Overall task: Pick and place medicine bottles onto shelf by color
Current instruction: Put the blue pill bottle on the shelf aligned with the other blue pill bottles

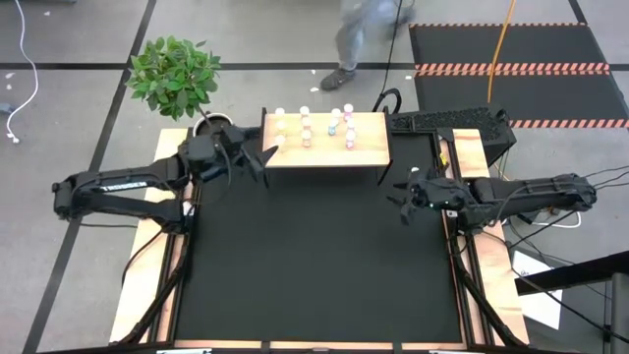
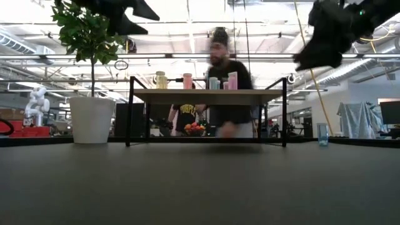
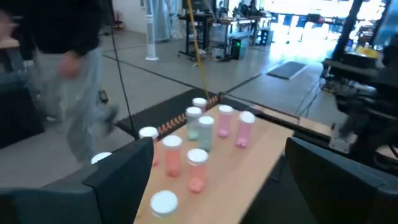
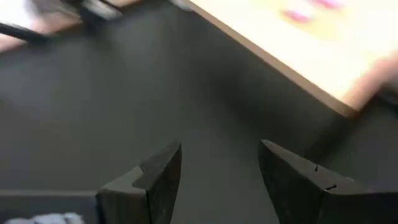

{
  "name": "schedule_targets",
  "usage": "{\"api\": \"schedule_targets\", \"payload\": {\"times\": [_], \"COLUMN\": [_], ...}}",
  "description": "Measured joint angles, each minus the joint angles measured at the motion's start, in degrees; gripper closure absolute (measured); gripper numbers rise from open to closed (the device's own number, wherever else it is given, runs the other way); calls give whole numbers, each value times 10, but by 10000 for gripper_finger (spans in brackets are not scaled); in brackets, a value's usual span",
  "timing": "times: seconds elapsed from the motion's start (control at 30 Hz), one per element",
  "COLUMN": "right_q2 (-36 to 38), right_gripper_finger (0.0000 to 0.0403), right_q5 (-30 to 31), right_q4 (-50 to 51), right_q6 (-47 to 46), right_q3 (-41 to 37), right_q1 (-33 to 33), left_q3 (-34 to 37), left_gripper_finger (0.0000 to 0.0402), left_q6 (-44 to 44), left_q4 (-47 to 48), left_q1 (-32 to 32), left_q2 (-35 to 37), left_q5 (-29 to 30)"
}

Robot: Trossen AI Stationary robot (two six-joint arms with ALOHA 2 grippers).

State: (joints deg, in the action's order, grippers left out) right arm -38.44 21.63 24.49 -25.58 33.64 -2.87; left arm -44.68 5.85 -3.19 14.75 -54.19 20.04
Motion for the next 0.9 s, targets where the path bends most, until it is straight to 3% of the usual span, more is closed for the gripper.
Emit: {"api": "schedule_targets", "payload": {"times": [0.17, 0.37, 0.67, 0.9], "right_q2": [-9, -10, -37, -86], "right_gripper_finger": [197, 197, 197, 197], "right_q5": [69, 53, 51, -61], "right_q4": [204, 323, 289, 188], "right_q6": [-75, -133, -121, -12], "right_q3": [38, 38, 33, 16], "right_q1": [56, 160, 307, 392], "left_q3": [0, 0, 0, 0], "left_gripper_finger": [37, 37, 37, 37], "left_q6": [-11, 5, 33, 33], "left_q4": [19, 12, -43, -55], "left_q1": [-65, -124, -165, -174], "left_q2": [-3, -61, -148, -156], "left_q5": [40, 68, 71, 71]}}
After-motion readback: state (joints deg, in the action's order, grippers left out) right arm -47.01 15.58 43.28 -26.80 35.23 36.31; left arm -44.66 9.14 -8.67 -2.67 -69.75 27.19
